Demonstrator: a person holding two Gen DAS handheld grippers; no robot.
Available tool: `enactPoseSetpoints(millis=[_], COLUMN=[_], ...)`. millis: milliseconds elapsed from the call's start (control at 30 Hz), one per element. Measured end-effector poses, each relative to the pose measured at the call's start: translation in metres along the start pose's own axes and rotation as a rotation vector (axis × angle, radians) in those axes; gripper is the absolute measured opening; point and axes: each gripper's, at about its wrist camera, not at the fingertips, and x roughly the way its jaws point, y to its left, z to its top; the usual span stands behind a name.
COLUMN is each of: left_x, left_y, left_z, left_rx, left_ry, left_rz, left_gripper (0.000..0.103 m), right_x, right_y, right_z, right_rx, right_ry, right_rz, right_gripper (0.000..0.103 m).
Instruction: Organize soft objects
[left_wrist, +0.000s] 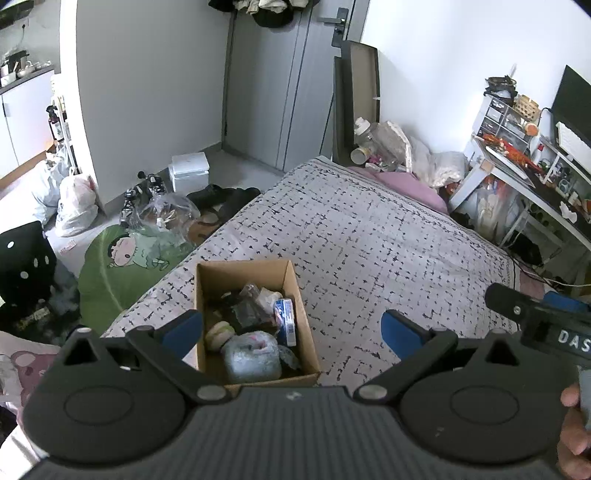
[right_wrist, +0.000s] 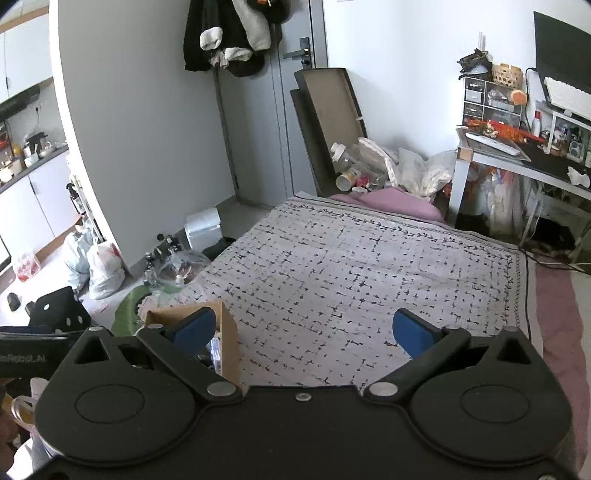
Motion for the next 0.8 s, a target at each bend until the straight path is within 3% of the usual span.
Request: enactPoseSetpoints(millis=[167, 433, 800], left_x=[-0.008, -0.021, -0.028], left_y=[-0.001, -0.003, -0.007], left_z=[-0.005, -0.017, -0.036], left_rx=[0.018, 0.043, 0.064], left_ry=[-0.017, -0.049, -0.025], left_rz=[0.011, 0.014, 0.033], left_gripper=[0.102, 0.102, 0.102], right_x=[-0.004, -0.033, -0.035], right_y=[0.002, 0.007, 0.016], right_z=[0.000, -0.011, -0.039], right_rx=[0.038, 0.031, -0.011], right_ry=[0.012, -0.060, 0.011], right_rz=[-0.026, -0.041, -0.008], right_gripper=[0.103, 0.103, 0.103])
